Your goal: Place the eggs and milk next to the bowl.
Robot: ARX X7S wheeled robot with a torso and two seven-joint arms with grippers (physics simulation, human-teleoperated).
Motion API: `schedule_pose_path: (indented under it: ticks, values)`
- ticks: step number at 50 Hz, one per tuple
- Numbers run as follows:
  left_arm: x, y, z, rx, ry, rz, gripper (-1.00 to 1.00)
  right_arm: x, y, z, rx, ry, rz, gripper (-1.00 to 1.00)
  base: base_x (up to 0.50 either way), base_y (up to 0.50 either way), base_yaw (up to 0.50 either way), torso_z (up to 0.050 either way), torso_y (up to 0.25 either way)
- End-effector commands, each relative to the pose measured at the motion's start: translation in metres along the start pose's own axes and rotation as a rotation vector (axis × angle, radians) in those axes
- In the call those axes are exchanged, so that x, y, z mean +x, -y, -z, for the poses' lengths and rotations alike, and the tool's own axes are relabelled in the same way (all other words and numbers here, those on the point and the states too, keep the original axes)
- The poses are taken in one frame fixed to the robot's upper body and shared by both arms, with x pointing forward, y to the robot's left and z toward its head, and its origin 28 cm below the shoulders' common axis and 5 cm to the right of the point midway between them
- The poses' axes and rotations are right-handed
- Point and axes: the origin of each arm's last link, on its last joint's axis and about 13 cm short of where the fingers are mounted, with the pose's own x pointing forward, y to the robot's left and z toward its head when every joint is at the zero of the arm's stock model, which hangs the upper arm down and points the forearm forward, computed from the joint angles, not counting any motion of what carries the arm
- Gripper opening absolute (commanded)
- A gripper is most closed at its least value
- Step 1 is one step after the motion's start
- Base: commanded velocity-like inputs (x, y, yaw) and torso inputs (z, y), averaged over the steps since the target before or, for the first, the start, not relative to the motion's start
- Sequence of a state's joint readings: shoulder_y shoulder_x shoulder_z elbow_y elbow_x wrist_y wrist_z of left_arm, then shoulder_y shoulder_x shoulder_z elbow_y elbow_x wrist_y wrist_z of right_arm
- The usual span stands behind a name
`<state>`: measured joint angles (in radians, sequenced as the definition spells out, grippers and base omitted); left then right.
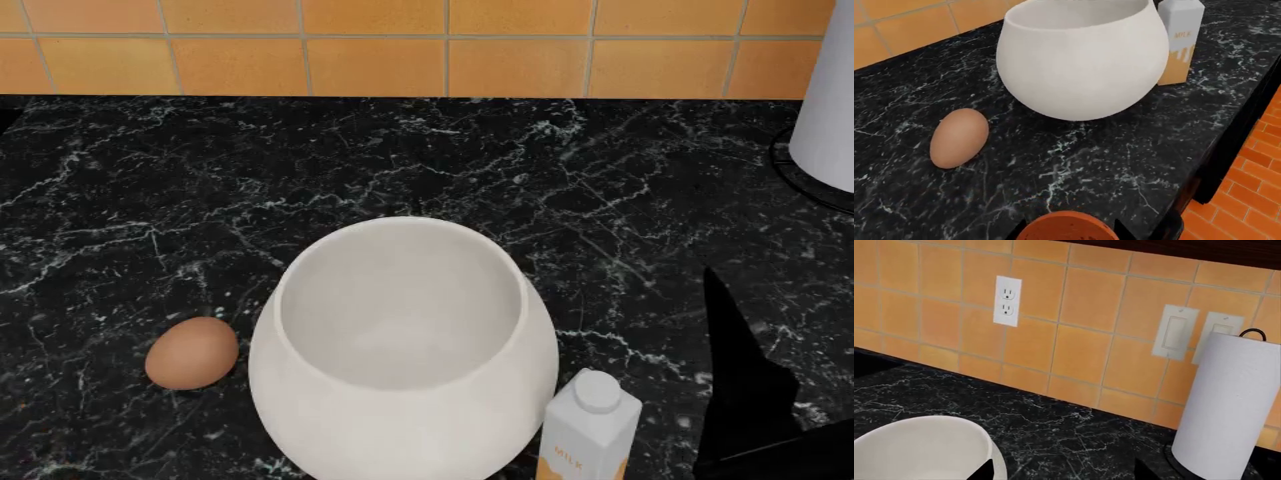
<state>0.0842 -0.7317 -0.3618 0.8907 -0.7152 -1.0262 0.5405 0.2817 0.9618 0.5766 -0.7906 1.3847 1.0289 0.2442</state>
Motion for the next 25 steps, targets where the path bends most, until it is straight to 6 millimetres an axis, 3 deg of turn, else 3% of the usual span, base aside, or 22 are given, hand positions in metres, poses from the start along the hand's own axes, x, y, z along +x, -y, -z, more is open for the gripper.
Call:
schedule_pose_path:
  ticks: [1, 9, 10, 11, 13, 14, 20, 25]
  values:
    - [-0.006, 0.008, 0.007, -0.014, 0.019, 0.043, -1.00, -0.001, 0.003, -0.001, 0.018, 0.016, 0.006, 1.00, 0.00, 0.00, 0.00, 0.000, 0.000]
    - [-0.009, 0.011, 0.016, -0.017, -0.021, 0.033, -1.00, -0.003, 0.002, 0.001, 0.020, 0.013, 0.009, 1.00, 0.00, 0.00, 0.00, 0.000, 0.000]
    - [0.018, 0.002, 0.039, -0.181, -0.125, -0.083, -1.00, -0.003, 0.002, 0.001, 0.020, 0.013, 0.009, 1.00, 0.00, 0.00, 0.00, 0.000, 0.000]
    - [0.048, -0.012, 0.041, -0.202, -0.125, -0.076, -1.00, -0.003, 0.002, 0.001, 0.020, 0.013, 0.008, 1.00, 0.00, 0.00, 0.00, 0.000, 0.000]
    - [0.088, -0.018, -0.001, -0.069, -0.119, 0.054, -1.00, -0.003, 0.002, 0.001, 0.020, 0.013, 0.008, 1.00, 0.00, 0.00, 0.00, 0.000, 0.000]
    - [0.089, -0.029, -0.024, -0.004, -0.053, 0.023, -1.00, -0.003, 0.002, 0.001, 0.020, 0.014, 0.007, 1.00, 0.00, 0.00, 0.00, 0.000, 0.000]
    - [0.086, -0.024, -0.041, 0.019, -0.054, 0.041, -1.00, -0.002, 0.002, 0.003, 0.021, 0.011, 0.004, 1.00, 0.00, 0.00, 0.00, 0.000, 0.000]
    - [0.086, -0.030, -0.038, 0.011, -0.080, 0.043, -1.00, -0.002, 0.002, 0.002, 0.022, 0.012, 0.004, 1.00, 0.00, 0.00, 0.00, 0.000, 0.000]
